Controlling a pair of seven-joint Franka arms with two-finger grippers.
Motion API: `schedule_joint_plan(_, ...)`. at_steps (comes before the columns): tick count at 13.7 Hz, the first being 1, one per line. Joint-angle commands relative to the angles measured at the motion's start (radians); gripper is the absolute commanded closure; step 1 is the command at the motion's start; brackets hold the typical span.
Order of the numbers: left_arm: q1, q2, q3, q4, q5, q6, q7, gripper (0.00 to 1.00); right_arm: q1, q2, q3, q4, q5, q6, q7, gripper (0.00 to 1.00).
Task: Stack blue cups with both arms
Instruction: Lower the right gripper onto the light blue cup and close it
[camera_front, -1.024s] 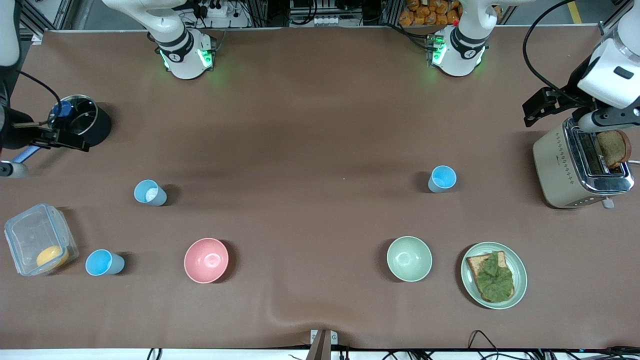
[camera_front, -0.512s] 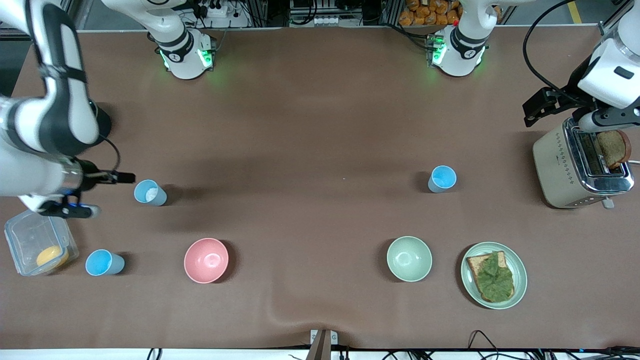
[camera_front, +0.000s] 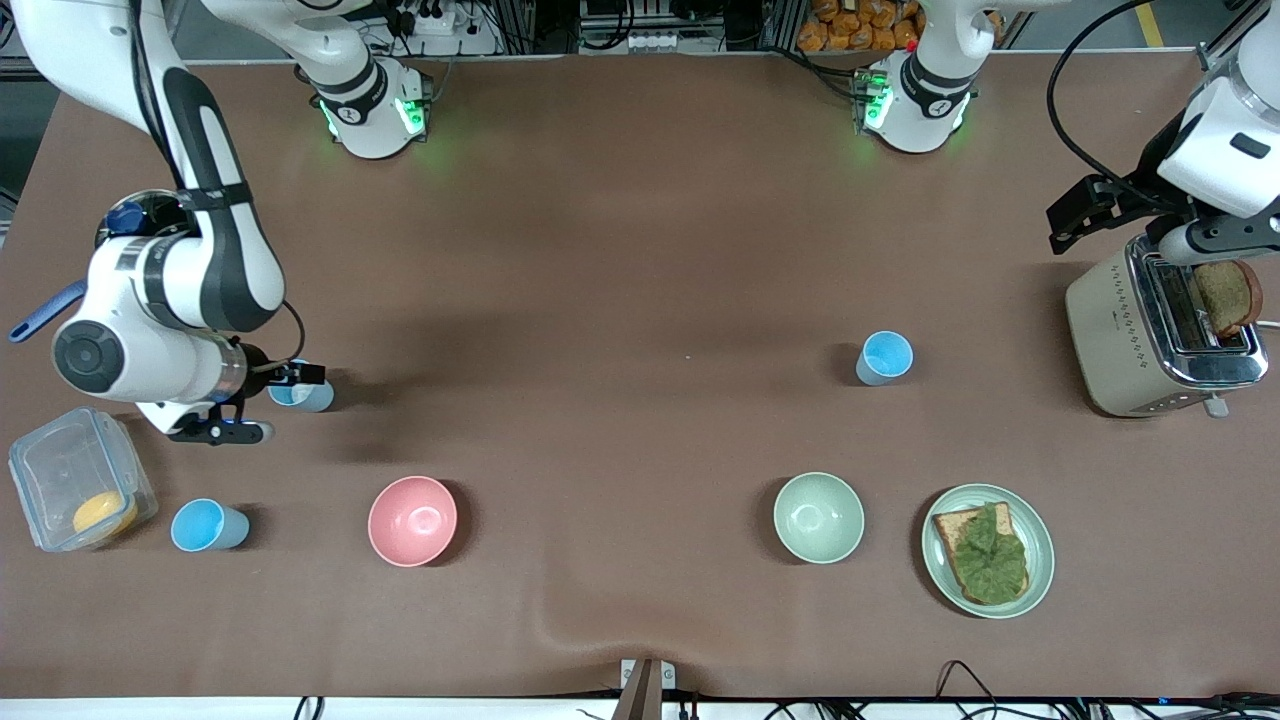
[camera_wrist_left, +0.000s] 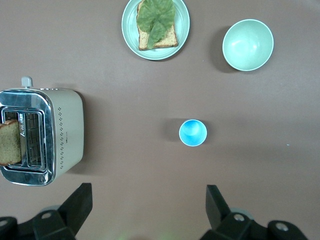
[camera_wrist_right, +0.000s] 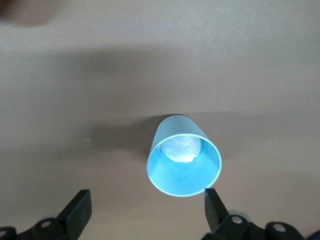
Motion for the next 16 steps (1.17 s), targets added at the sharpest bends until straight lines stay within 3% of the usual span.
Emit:
schedule_joint_plan(1,0.011,0.003,-0.005,0.015,-0.011,0.001,-0.005,0.00,0.008,0.033,-0.004,-0.001,0.016,0.030,0.008,0.00)
schedule_joint_plan(3,0.015,0.003,-0.003,0.015,-0.011,0.001,-0.003,0.00,0.006,0.051,-0.004,-0.004,0.018,0.032,0.003,0.02)
schedule_joint_plan(4,0.015,0.002,-0.003,0.015,-0.014,0.002,0.009,0.00,0.008,0.054,-0.004,-0.004,0.018,0.029,0.000,0.14)
schedule_joint_plan(7,0.015,0.002,-0.003,0.014,-0.006,0.005,0.013,0.00,0.008,0.062,0.000,-0.004,0.018,0.029,-0.002,0.69)
schedule_joint_plan(9,0.015,0.002,-0.005,0.014,-0.009,0.005,0.013,0.00,0.008,0.065,0.000,-0.004,0.018,0.032,-0.003,0.90)
schedule_joint_plan(12,0.016,0.002,-0.003,0.014,-0.014,0.005,0.012,0.00,0.006,0.083,0.000,-0.001,0.018,0.053,-0.005,1.00)
schedule_joint_plan(16,0.027,0.002,-0.003,0.014,-0.019,0.005,0.012,0.00,0.014,0.085,0.000,0.013,0.018,0.047,-0.011,1.00)
